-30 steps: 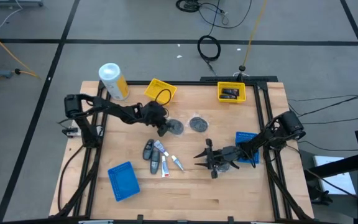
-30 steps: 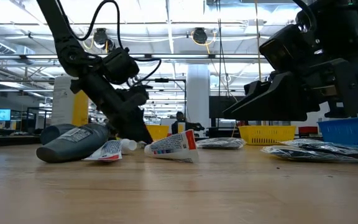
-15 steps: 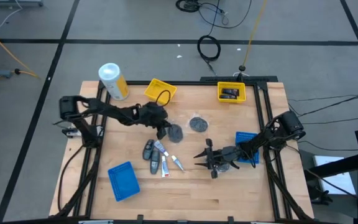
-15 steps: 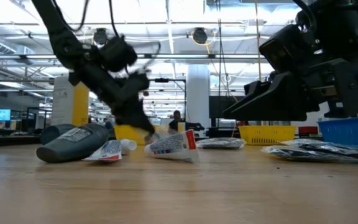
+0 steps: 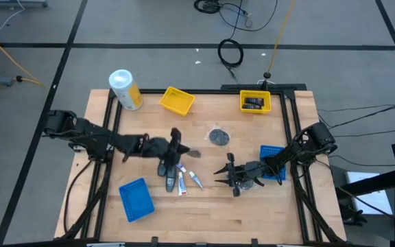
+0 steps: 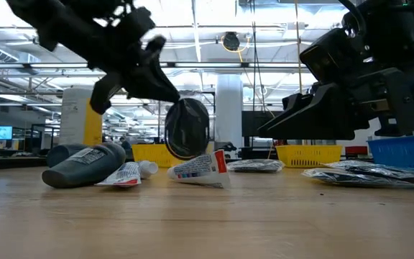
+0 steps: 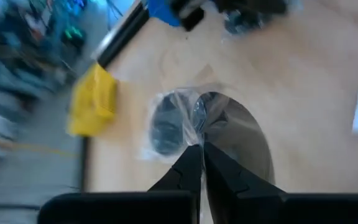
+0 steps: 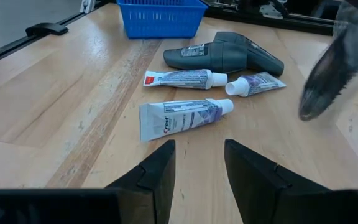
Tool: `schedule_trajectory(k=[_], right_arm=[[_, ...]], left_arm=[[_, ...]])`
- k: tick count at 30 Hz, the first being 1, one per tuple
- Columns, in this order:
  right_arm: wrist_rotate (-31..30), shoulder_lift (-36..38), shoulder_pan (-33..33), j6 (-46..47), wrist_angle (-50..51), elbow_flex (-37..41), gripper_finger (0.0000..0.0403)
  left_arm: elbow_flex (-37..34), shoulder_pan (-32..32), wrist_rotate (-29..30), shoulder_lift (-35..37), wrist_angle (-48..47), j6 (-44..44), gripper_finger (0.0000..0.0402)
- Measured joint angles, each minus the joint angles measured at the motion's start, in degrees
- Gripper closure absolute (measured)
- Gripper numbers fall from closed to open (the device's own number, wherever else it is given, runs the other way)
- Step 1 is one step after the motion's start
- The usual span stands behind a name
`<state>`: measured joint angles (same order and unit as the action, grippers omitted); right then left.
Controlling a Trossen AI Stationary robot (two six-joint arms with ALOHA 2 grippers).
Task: Pick & Place Travel size toiletries
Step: Put the black hairbrush into the left blue bin
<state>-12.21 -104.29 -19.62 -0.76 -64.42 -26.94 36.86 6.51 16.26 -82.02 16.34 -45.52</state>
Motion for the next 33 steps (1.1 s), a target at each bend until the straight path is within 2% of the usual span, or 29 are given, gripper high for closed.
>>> schedule_trajectory(k=[2,8,11,13,16,19,21,23,28,33], right_arm=[[0.0,0.0,0.02,0.03,0.0,0.0,0.0273],[0.0,0.0,0.02,-0.06,0.0,0.0,0.0273],[0.0,0.0,0.13,-0.06,0.0,0.0,0.0273],[-0.01,0.0,0.15,-0.08,0.0,0.0,0.0273],[-0.02,0.0,0.15,-0.06,0.0,0.0,0.0273],[-0.02,0.0,0.15,-0.08,0.0,0.0,0.0273],[-0.02,0.0,0.15,-0.08,-0.02,0.0,0.0273],[-0.02,0.0,0.15,-0.09,-0.02,0.0,0.0273],[-0.07,0.0,0.41,-3.0,-0.11,0.0,0.0273],[-0.04,0.04,2.63,-5.35,-0.94,-0.02,0.0273]], left_arm=[[0.0,3.09,5.98,-0.05,0.51,-7.27,0.0382],[0.0,12.23,29.21,-0.11,4.75,-23.63,0.0397],[0.0,16.76,34.84,-0.11,7.28,-31.59,0.0393],[0.22,19.84,36.54,-0.11,9.36,-32.23,0.0397],[2.75,24.51,40.88,-0.11,9.81,-27.98,0.0399],[6.73,29.39,46.12,-0.11,4.5,-25.69,0.0398],[10.17,32.37,47.68,-0.11,-2.45,-20.88,0.04],[14.19,34.74,47.4,-0.11,-10.44,-10.84,0.0399],[25.0,39.78,38.48,-0.7,-38.53,17.4,0.04],[38.75,43.16,30.93,-5.14,-65.09,44.37,0.04]])
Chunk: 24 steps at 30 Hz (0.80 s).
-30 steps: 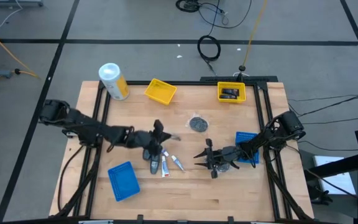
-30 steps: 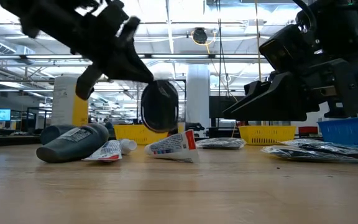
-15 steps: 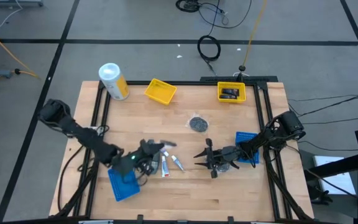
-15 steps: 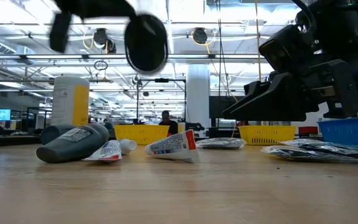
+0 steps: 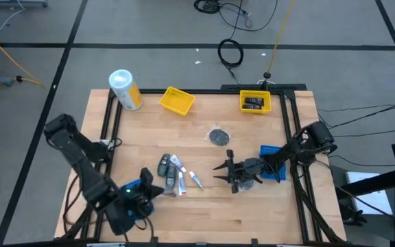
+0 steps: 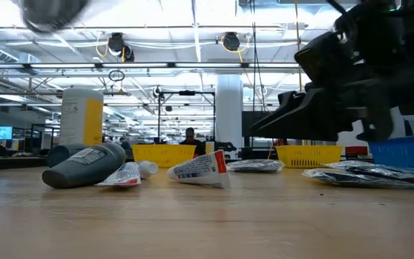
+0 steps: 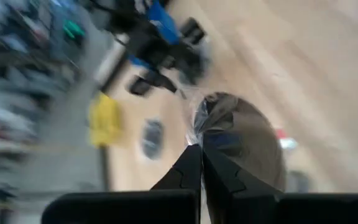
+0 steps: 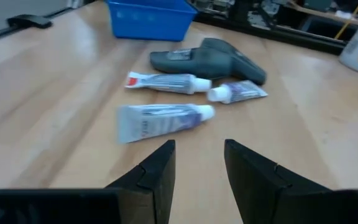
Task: Pick & Place Travel size toiletries
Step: Put the black hairbrush into the left blue bin
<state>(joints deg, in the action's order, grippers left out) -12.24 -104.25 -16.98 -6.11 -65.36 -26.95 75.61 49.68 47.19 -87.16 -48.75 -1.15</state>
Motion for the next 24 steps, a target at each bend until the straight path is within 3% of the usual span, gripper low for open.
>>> schedule_trajectory(k=[5,9,14,20,24], right_arm=[[0.19,0.0,2.83,-1.3,0.02,0.0,0.0273],[0.27,0.0,4.48,-2.15,0.02,-0.01,0.0273],[0.45,0.0,5.71,-3.81,-0.34,-0.01,0.0273],[0.47,0.0,6.59,-4.92,-2.71,-0.01,0.0273],[0.5,0.0,6.74,-5.56,-3.82,-0.01,0.0273]], left_arm=[[12.27,1.58,-12.38,-6.69,-25.06,29.97,0.0401],[14.7,2.9,-18.34,-11.94,-41.37,48.51,0.0401],[12.08,4.35,-14.48,-15.84,-40.21,55.93,0.0401],[10.5,4.57,-20.45,-22.46,-40.66,56.8,0.0401],[9.64,4.34,-21.1,-24.15,-41.04,59.89,0.0401]])
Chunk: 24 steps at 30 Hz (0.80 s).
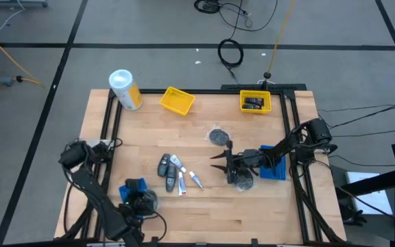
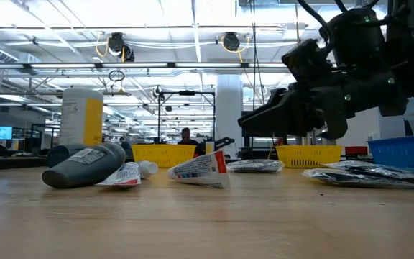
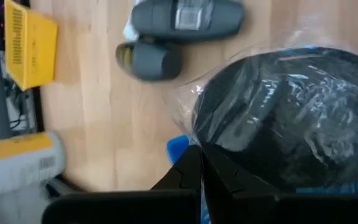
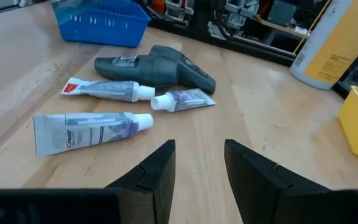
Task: Pick & Place Travel size toiletries
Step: Put the black hairbrush into the left blue bin
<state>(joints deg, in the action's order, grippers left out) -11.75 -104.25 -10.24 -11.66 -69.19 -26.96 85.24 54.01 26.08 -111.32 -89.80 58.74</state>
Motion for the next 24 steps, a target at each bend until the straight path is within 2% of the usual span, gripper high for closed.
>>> schedule_trajectory(k=[6,9,14,18,24], right_arm=[[0.02,0.0,0.48,0.01,-0.8,0.0,0.0273],[0.02,0.0,0.48,0.01,-0.81,0.0,0.0273],[0.02,0.0,0.48,0.42,-0.77,0.0,0.0273],[0.02,0.0,0.42,0.42,-0.7,0.0,0.0273],[0.04,0.0,0.42,0.45,-0.66,0.0,0.0273]], left_arm=[[-0.65,-0.9,-0.55,-0.12,-0.23,9.28,0.0401],[-0.65,-1.78,-2.77,-0.14,-0.01,13.53,0.0396],[-0.65,-4.12,-9.72,-0.14,3.86,11.82,0.0379],[-0.65,-4.56,-14.32,-0.14,-0.31,12.37,0.0369],[-0.65,-3.35,-17.05,1.6,-0.33,13.09,0.0396]])
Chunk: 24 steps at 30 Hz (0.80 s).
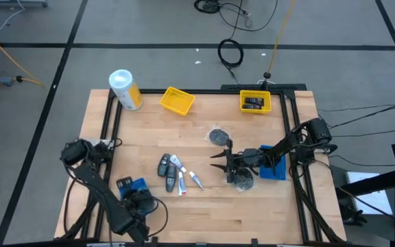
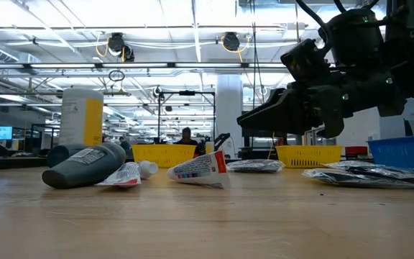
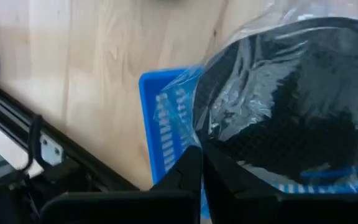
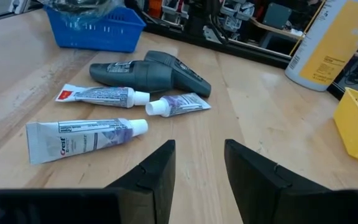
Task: Pick & Place Travel size toiletries
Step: Put the black hairbrush into the left blue bin
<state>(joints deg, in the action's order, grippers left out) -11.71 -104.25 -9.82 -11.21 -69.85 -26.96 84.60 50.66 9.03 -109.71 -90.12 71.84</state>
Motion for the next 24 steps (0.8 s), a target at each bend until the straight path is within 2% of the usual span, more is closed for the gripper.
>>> schedule_trajectory(k=[7,13,18,21,24], right_arm=[[0.0,0.0,0.0,0.03,0.0,0.0,0.0273],[0.0,-0.02,0.0,0.03,0.03,0.0,0.0273],[0.0,-0.02,0.0,0.03,0.0,0.0,0.0273],[0.0,-0.02,0.0,0.21,0.01,0.0,0.0273],[0.0,-0.02,0.0,0.91,0.0,0.0,0.0273]], left_arm=[[-0.75,2.48,-1.32,0.91,0.07,0.27,0.0398],[-7.76,4.3,-4.18,0.7,0.05,0.31,0.0395],[-11.8,4.39,4.04,0.68,2.27,2.0,0.04],[-12.14,2.9,4.59,0.7,3.46,1.93,0.0395],[-12.21,1.9,5.03,2.38,4.7,2.91,0.0366]])
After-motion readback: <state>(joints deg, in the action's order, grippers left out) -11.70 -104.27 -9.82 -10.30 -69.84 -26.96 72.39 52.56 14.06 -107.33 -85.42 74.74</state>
